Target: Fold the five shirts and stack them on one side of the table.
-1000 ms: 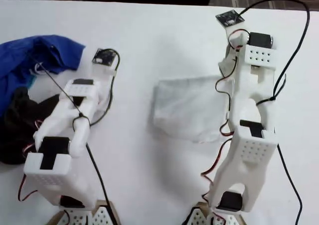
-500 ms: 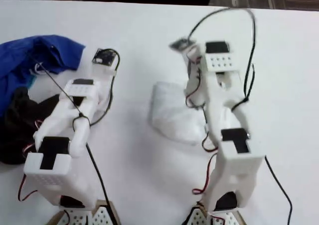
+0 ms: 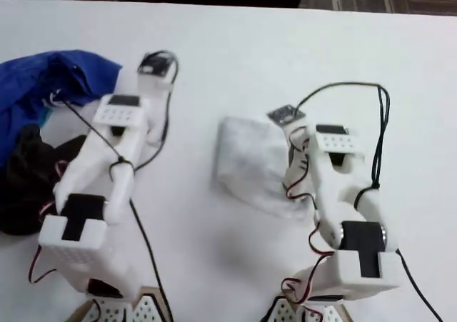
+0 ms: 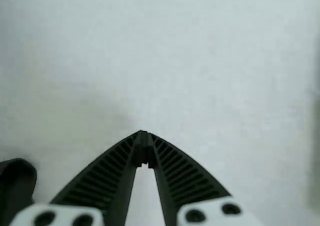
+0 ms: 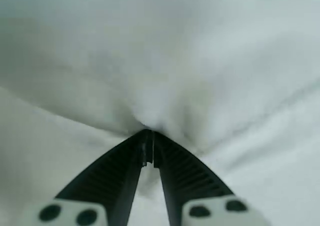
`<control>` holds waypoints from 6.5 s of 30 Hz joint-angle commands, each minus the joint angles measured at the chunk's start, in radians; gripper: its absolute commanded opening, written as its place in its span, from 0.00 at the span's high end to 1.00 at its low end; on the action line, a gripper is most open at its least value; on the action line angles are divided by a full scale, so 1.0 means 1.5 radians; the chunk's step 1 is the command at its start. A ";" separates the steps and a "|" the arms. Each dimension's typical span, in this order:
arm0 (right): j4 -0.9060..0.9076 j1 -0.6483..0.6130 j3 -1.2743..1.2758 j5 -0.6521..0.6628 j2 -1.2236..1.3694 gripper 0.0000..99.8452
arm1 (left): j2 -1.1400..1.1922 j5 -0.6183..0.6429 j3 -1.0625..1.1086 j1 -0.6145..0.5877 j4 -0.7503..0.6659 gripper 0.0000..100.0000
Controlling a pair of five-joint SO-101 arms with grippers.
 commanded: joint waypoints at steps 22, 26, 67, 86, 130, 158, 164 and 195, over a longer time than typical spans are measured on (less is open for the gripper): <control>-0.104 0.102 0.034 0.002 -0.031 0.98 | 0.250 0.020 -0.391 0.280 0.093 0.97; -0.104 0.102 0.034 0.002 -0.031 0.98 | 0.291 0.020 -0.436 0.279 0.104 0.97; -0.104 0.102 0.032 -0.001 -0.031 0.98 | 0.463 0.078 -0.816 0.262 0.346 0.97; -0.104 0.105 0.032 -0.001 -0.031 0.98 | 0.466 0.077 -0.764 0.314 0.295 0.97; -0.120 0.120 -0.110 -0.086 -0.032 0.76 | 0.264 0.077 -0.591 0.311 0.504 0.97; 0.087 0.072 -0.351 -0.210 0.294 0.75 | 0.210 0.027 -0.180 0.010 0.166 0.97; 0.090 0.073 -0.352 -0.204 0.307 0.96 | 0.193 0.024 -0.121 0.009 0.114 0.97; 0.042 0.421 -0.708 0.178 0.290 0.98 | 0.195 -0.030 -0.118 0.014 0.109 0.97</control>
